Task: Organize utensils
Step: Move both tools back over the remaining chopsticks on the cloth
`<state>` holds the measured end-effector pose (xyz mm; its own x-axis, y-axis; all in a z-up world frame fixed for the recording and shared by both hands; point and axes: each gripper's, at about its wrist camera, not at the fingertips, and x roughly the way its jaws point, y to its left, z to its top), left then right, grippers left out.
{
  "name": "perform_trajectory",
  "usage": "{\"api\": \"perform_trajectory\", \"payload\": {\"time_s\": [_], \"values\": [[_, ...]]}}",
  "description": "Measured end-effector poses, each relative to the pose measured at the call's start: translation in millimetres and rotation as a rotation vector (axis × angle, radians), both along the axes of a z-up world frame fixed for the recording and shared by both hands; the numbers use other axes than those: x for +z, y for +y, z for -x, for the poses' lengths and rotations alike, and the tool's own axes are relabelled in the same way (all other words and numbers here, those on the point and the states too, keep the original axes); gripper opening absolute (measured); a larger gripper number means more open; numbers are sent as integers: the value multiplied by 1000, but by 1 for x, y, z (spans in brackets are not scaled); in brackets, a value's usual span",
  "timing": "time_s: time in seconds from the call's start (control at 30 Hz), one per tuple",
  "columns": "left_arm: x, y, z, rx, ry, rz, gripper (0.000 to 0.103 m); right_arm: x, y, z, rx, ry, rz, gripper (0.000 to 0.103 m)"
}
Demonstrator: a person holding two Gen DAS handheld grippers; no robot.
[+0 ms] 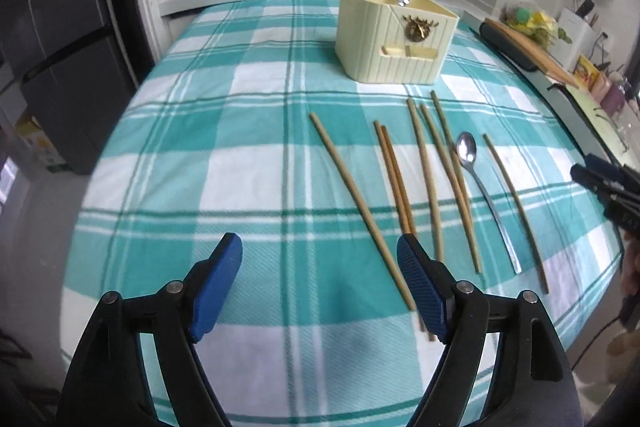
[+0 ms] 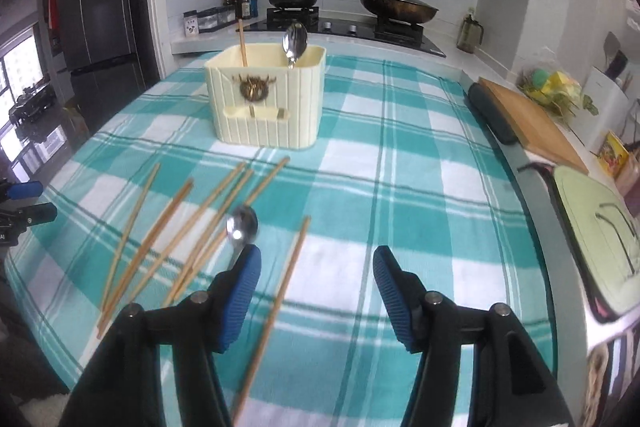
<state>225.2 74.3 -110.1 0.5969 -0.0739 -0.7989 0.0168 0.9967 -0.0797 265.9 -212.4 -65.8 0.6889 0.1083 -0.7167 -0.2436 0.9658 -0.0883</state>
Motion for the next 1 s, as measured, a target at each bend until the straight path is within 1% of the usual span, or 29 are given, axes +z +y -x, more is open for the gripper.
{"api": "perform_trajectory", "payload": {"time_s": [0.07, 0.17, 0.23, 0.37, 0.57, 1.0], "values": [[-9, -12, 8, 7, 2, 30, 82, -14, -2, 19, -39, 2, 8, 60], [-15, -30, 14, -10, 9, 32, 82, -28, 0, 36, -70, 6, 54, 60], [-16, -39, 16, -21, 6, 21, 82, -30, 2, 43, -77, -7, 91, 60], [-15, -48, 17, -22, 5, 22, 83, -27, 0, 54, -86, -30, 82, 60], [-14, -56, 20, -25, -6, -14, 83, -30, 2, 61, -86, -44, 83, 60], [-23, -57, 16, -10, 18, -23, 84, -40, 1, 62, -95, -37, 113, 60]]}}
